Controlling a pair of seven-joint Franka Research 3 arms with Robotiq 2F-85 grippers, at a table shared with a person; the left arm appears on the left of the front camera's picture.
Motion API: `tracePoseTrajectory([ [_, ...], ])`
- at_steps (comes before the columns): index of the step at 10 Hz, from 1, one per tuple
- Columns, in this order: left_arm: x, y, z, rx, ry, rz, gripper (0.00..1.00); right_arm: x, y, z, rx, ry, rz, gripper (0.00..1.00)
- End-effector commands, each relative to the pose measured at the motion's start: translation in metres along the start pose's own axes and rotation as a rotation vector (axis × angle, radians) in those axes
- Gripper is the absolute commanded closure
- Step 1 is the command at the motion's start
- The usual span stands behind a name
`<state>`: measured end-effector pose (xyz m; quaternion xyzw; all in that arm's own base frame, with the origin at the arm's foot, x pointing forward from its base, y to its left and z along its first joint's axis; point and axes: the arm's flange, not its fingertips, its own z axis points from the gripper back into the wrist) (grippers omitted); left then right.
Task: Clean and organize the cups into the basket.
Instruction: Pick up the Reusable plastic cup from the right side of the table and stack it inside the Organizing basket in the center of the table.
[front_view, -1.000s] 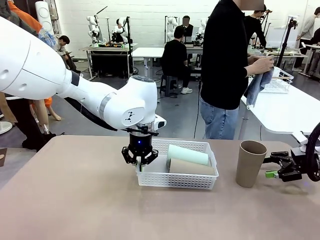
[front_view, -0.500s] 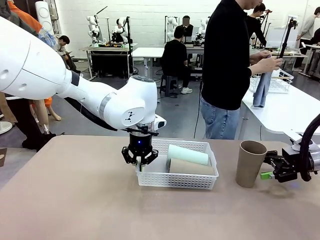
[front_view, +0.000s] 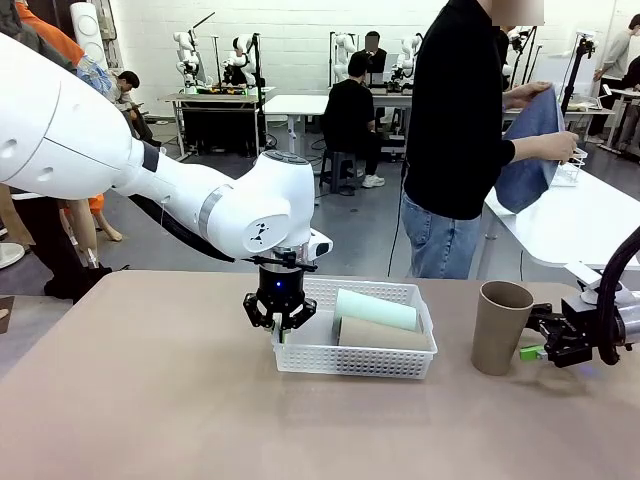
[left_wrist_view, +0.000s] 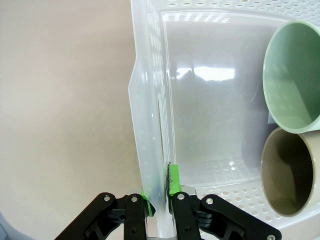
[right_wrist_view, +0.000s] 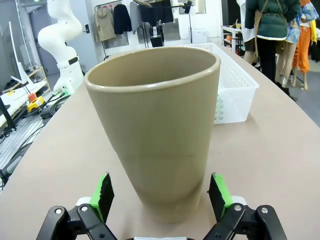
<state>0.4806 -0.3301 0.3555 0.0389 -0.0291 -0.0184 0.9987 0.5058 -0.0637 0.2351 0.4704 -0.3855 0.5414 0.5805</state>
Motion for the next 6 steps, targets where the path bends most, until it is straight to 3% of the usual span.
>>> tracePoseTrajectory([
  [1, -0.001, -0.001, 0.000, 0.001, 0.000, -0.003, 1.00, -0.005, -0.012, -0.012, 0.022, 0.031, 0.004, 0.00],
  [6, -0.001, -0.001, 0.000, 0.001, 0.000, -0.003, 1.00, -0.004, -0.019, -0.036, 0.074, 0.046, -0.002, 0.00],
])
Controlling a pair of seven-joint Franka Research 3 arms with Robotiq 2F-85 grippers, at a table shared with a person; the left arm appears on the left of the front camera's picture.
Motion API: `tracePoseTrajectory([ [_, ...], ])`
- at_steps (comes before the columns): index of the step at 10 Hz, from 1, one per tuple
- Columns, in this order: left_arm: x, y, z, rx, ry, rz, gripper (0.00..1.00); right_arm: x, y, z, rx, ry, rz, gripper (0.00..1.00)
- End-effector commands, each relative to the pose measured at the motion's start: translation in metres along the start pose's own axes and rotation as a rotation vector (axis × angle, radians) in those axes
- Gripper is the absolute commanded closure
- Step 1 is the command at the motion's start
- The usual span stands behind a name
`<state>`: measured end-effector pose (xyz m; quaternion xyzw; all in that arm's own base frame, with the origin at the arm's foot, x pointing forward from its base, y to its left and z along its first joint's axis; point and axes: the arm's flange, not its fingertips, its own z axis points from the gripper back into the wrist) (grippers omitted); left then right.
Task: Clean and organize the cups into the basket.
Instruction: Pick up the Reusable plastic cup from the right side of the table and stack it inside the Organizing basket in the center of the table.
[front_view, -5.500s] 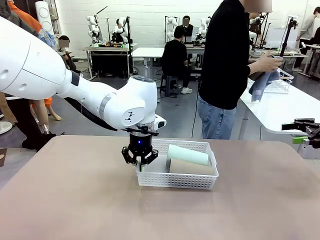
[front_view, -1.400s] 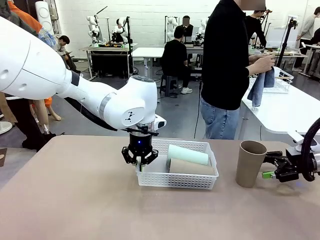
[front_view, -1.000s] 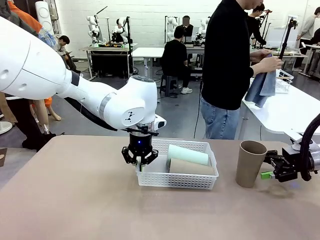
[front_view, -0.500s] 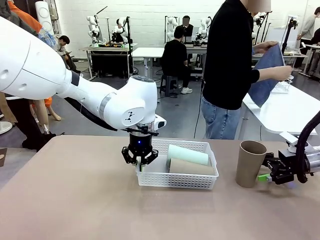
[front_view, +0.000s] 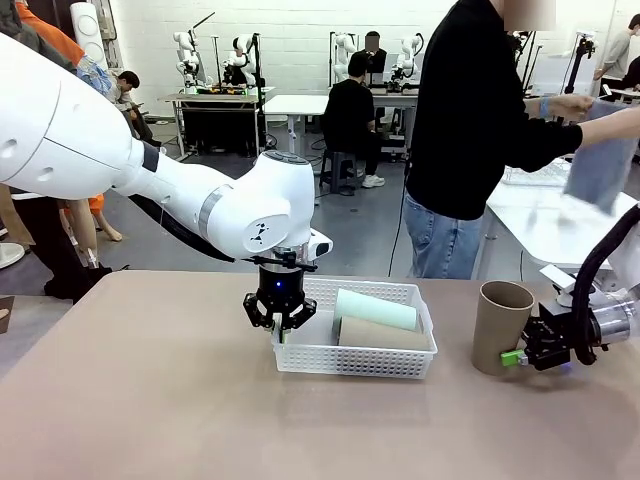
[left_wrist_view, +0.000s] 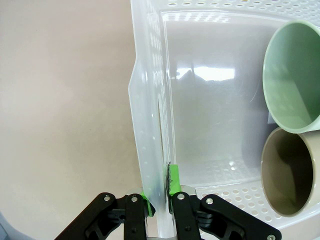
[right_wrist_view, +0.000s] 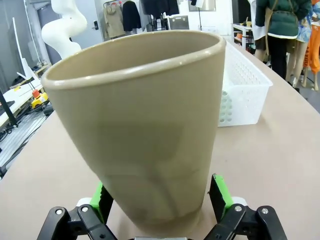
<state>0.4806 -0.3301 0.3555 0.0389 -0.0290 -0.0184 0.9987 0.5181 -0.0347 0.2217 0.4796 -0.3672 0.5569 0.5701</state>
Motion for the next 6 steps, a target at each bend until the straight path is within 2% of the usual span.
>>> tracePoseTrajectory([
  [1, -0.001, -0.001, 0.000, 0.001, 0.000, -0.003, 1.00, 0.002, -0.007, -0.010, 0.024, 0.024, -0.005, 0.00],
  [4, -0.001, -0.001, 0.000, 0.001, 0.000, -0.003, 1.00, 0.004, -0.009, -0.023, 0.054, 0.022, 0.018, 0.00],
  [5, -0.001, -0.001, 0.000, 0.001, 0.000, -0.003, 1.00, 0.003, -0.008, -0.023, 0.057, 0.028, 0.029, 0.60],
  [6, -0.001, -0.001, 0.000, 0.001, 0.000, -0.003, 1.00, 0.004, -0.008, -0.024, 0.057, 0.027, 0.030, 0.60],
])
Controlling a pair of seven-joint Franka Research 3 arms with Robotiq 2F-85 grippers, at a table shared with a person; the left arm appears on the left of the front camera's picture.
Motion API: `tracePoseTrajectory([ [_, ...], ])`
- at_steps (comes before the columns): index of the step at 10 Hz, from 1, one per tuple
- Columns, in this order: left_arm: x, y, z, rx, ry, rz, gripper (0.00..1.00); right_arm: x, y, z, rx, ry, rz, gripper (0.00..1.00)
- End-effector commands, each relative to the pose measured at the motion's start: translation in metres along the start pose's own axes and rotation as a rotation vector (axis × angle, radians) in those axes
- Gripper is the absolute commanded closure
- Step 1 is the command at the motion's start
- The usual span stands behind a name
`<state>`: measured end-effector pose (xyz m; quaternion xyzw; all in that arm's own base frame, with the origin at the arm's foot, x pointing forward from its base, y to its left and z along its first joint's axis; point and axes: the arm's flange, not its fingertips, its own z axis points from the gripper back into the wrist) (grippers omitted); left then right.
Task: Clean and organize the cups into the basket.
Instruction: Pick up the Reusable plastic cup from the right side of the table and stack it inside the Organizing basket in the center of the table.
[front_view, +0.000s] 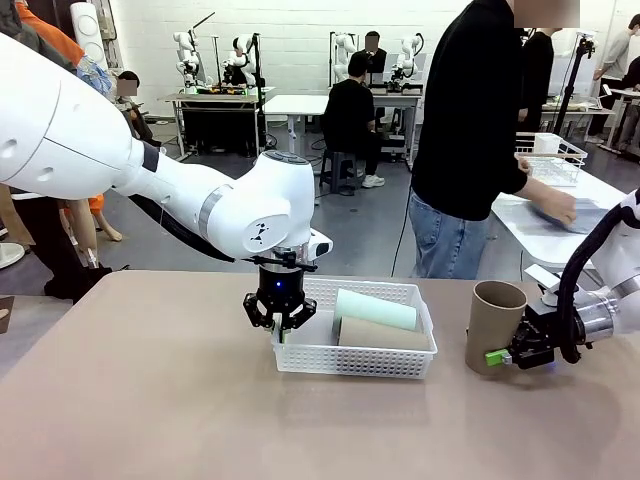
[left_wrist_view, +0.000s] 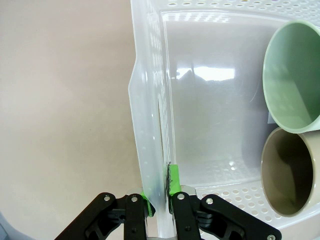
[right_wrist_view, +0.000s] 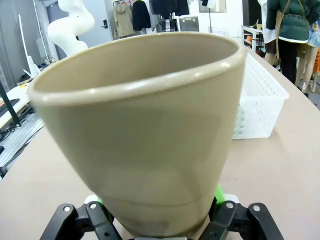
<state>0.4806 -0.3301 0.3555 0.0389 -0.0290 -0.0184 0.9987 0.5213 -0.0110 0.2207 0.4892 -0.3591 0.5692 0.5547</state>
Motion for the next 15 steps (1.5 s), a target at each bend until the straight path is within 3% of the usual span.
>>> tracePoseTrajectory([
  [1, -0.001, -0.001, 0.000, 0.001, 0.000, -0.003, 1.00, -0.003, -0.003, 0.000, 0.009, 0.026, 0.014, 1.00],
  [2, -0.001, -0.001, 0.000, 0.001, 0.000, -0.003, 1.00, -0.004, -0.002, 0.000, 0.006, 0.028, 0.014, 0.62],
  [3, -0.001, -0.001, 0.000, 0.001, 0.000, -0.003, 1.00, -0.003, -0.002, 0.000, -0.002, 0.033, 0.018, 1.00],
  [5, -0.001, -0.001, 0.000, 0.001, 0.000, -0.003, 1.00, 0.029, 0.007, -0.003, -0.099, 0.120, 0.017, 1.00],
  [7, -0.001, -0.001, 0.000, 0.001, 0.000, -0.003, 1.00, 0.120, 0.043, -0.011, -0.172, 0.242, 0.080, 1.00],
  [10, -0.001, -0.001, 0.000, 0.001, 0.000, -0.003, 1.00, 0.227, 0.086, -0.010, -0.271, 0.317, 0.104, 1.00],
  [13, -0.001, -0.001, 0.000, 0.001, 0.000, -0.003, 1.00, 0.253, 0.094, -0.007, -0.333, 0.289, 0.093, 1.00],
  [15, -0.001, -0.001, 0.000, 0.001, 0.000, -0.003, 1.00, 0.268, 0.098, -0.003, -0.300, 0.285, 0.138, 1.00],
])
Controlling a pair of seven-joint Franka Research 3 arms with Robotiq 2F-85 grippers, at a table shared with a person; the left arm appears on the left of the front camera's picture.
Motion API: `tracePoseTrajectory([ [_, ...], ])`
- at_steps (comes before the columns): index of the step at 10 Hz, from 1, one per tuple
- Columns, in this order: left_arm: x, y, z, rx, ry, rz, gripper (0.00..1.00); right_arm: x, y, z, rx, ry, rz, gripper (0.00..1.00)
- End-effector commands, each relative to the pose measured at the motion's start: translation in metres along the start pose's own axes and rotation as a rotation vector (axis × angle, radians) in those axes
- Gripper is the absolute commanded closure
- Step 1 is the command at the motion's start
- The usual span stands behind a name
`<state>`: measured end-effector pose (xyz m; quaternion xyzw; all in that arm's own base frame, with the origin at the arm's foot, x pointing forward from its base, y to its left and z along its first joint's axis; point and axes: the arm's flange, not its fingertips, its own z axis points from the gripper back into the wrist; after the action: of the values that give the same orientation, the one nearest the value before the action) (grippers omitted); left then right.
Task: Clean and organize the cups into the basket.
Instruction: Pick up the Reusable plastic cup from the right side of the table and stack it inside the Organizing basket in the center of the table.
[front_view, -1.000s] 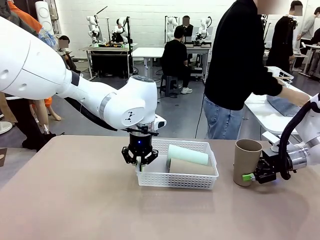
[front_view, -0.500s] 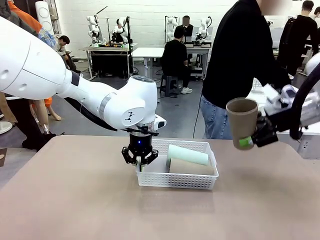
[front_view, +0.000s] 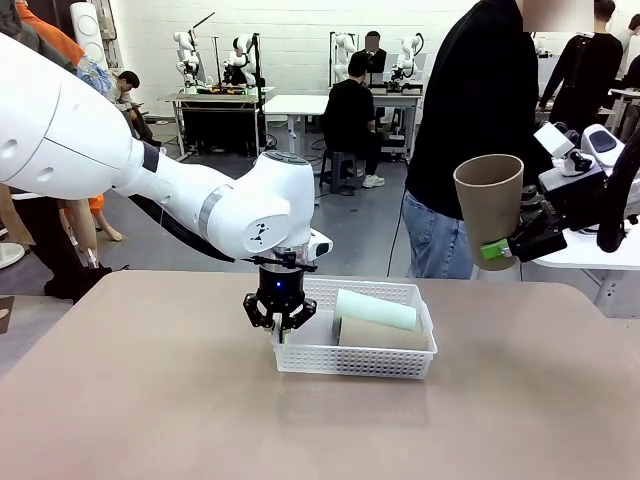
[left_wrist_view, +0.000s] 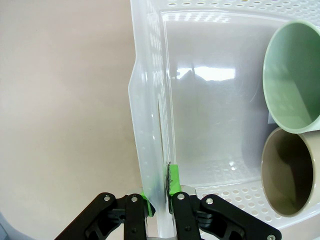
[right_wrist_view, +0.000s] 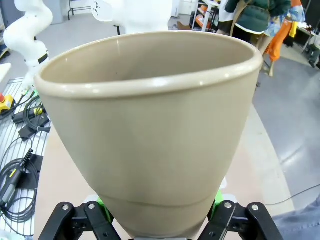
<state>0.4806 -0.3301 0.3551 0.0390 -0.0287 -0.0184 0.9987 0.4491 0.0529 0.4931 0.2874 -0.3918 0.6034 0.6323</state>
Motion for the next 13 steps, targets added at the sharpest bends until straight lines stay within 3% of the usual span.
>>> tracePoseTrajectory([
  [1, -0.001, 0.000, 0.000, 0.001, 0.000, -0.003, 1.00, -0.003, 0.000, -0.004, 0.013, -0.002, 0.012, 1.00],
  [4, -0.001, 0.000, 0.000, 0.001, 0.000, -0.003, 1.00, -0.003, 0.000, -0.004, 0.013, -0.002, 0.012, 1.00],
  [5, -0.001, 0.000, 0.000, 0.001, 0.000, -0.003, 1.00, -0.002, 0.000, -0.001, 0.003, 0.000, -0.003, 0.21],
  [6, -0.001, 0.000, 0.000, 0.001, 0.000, -0.003, 1.00, 0.013, -0.006, -0.023, -0.024, 0.136, 0.036, 0.21],
  [9, -0.001, 0.000, 0.000, 0.001, 0.000, -0.003, 1.00, 0.045, -0.015, -0.083, 0.052, 0.277, 0.060, 0.21],
  [13, -0.001, 0.000, 0.000, 0.001, 0.000, -0.003, 1.00, 0.037, -0.019, -0.146, 0.099, 0.599, -0.004, 0.21],
])
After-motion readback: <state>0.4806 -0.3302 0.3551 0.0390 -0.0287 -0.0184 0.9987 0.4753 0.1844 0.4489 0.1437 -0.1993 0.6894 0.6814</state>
